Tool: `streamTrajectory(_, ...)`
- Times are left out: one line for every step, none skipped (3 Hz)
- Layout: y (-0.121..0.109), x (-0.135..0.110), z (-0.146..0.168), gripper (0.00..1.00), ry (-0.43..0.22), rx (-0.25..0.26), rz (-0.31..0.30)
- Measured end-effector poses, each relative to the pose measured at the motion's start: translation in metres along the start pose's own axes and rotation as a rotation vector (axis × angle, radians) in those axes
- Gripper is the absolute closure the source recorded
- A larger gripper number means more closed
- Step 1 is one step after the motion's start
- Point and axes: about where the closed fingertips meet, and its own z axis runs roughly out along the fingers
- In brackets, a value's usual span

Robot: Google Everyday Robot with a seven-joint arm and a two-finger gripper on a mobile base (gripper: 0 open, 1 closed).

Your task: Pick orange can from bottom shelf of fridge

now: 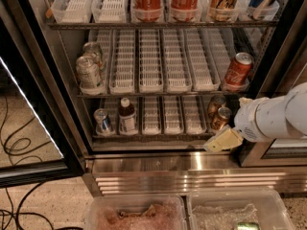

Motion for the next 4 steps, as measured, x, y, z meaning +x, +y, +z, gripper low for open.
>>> streamTrajectory(0.001, 0.001, 0.0, 0.0, 0.001, 0.001, -0.003)
streamTrajectory(0.002, 0.015, 0.013, 0.0, -0.001, -0.03, -0.006)
streamTrajectory(0.0, 0.03, 0.029, 0.0, -0.015, -0.088, -0.012)
streamTrajectory(0.0, 0.033, 0.043, 0.0, -0.032, -0.132, -0.026)
